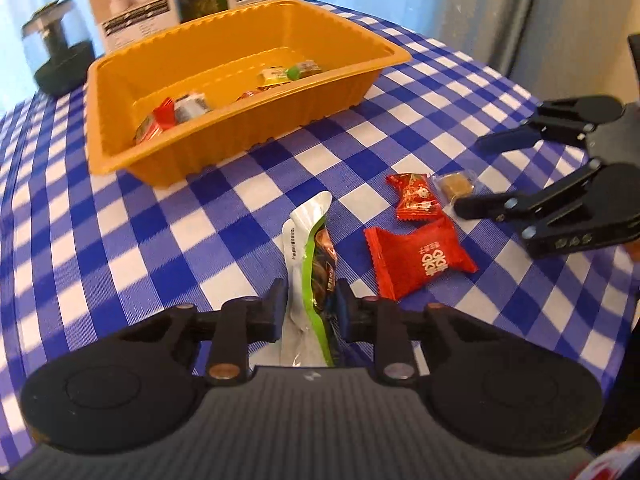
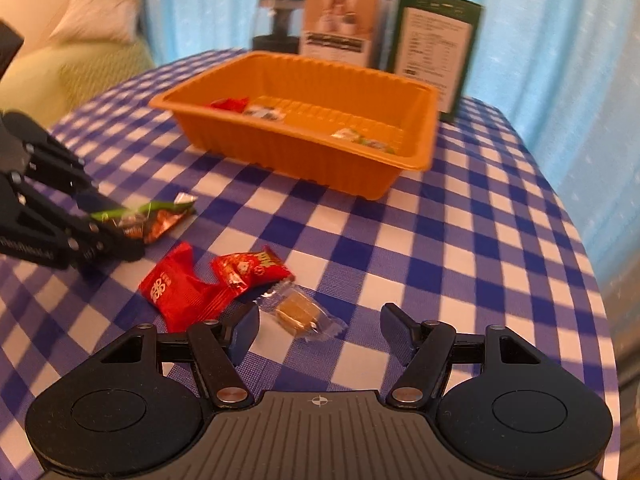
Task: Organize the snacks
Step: 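Grasp the green-and-white pouch with the left tool while the right tool grasps the clear cookie packet, then carry the pouch and cookie packet into the orange tray and open both tools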
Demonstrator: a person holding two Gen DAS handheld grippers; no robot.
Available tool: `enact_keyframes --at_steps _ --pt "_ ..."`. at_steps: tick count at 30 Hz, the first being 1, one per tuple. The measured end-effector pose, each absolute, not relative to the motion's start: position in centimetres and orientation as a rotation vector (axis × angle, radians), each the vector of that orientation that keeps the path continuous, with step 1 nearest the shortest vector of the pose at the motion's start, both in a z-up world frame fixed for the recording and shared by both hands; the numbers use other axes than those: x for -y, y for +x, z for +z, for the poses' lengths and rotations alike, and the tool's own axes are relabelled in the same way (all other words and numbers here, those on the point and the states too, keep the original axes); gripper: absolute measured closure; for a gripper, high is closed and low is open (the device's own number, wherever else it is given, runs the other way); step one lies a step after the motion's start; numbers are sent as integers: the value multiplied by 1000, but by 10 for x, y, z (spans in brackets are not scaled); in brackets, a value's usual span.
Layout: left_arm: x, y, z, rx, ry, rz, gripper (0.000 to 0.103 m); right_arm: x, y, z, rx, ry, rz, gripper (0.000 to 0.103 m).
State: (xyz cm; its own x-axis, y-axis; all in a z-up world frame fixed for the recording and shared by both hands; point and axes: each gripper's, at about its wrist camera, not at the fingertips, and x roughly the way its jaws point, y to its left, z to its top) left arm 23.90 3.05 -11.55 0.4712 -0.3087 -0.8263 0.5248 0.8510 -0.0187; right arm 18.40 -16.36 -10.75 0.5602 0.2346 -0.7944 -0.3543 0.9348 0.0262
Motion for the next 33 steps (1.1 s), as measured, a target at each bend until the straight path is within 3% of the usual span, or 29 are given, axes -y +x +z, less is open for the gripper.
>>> enact_keyframes --at_steps 13,15,18,33 --pt "-46 234 -115 -971 124 -517 81 166 198 -109 -994 -112 469 59" --pt "-45 233 -115 -969 124 -514 81 164 195 -107 -996 -120 481 71" --pt "-44 232 -115 -967 126 -507 81 160 190 -107 -992 -125 483 80" --pt "-48 223 -109 -934 40 -448 81 160 180 -81 -866 -68 322 82"
